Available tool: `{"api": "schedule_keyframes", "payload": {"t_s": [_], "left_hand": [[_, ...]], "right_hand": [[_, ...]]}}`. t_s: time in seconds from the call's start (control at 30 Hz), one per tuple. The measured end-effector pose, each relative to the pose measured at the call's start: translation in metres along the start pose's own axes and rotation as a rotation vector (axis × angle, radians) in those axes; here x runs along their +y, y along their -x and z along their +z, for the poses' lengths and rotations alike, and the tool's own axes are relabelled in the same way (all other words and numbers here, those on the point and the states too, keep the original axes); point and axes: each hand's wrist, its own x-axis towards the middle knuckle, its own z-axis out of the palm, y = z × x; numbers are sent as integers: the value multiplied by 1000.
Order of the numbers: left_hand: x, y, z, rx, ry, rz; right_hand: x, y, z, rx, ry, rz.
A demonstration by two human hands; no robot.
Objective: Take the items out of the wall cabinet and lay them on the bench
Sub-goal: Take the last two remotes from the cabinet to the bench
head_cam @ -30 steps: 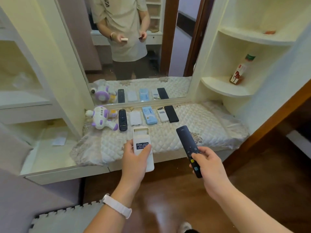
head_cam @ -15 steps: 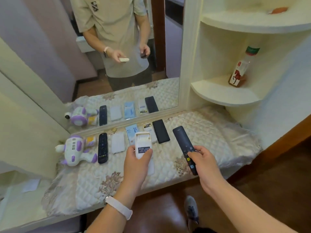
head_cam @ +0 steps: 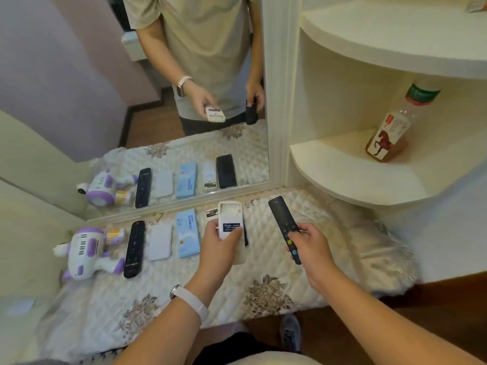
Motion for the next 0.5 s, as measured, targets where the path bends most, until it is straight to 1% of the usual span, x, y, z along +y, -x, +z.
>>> {"api": "schedule_keyframes", "payload": {"t_s": [0.07,0.23,0.5], "left_hand": [[-5,-14,9,-6,-35,-23],[-23,-50,27,-96,-63,-119],[-49,-105,50,-304,-55,-314]], "right_hand": [[2,-13,3,6,16,26],[11,-44,14,30,72,89],[17,-93,26,79,246,203]]}}
